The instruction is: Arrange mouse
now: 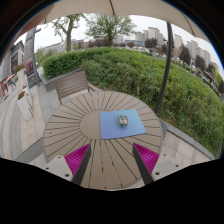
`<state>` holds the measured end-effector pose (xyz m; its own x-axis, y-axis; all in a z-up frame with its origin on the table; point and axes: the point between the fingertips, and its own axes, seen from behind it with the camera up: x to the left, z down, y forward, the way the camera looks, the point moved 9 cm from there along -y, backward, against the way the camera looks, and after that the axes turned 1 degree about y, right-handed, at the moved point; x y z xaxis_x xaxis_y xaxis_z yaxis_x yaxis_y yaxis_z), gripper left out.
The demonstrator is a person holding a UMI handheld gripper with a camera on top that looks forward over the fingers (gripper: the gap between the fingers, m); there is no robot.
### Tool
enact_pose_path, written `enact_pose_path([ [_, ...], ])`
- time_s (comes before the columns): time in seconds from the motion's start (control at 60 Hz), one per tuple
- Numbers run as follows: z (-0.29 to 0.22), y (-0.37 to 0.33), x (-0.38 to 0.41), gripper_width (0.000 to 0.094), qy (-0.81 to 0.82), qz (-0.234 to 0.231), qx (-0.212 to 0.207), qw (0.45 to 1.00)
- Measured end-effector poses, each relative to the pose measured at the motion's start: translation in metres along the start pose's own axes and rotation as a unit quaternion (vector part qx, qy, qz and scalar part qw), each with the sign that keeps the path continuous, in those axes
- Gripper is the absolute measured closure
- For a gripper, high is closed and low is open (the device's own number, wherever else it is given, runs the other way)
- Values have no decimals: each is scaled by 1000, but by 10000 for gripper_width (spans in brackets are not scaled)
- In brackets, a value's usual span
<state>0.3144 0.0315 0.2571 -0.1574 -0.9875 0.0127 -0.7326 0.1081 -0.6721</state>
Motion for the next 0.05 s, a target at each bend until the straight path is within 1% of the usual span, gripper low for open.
enact_pose_path([
  [0.05,1,1,3,89,12,-6,5,1000],
])
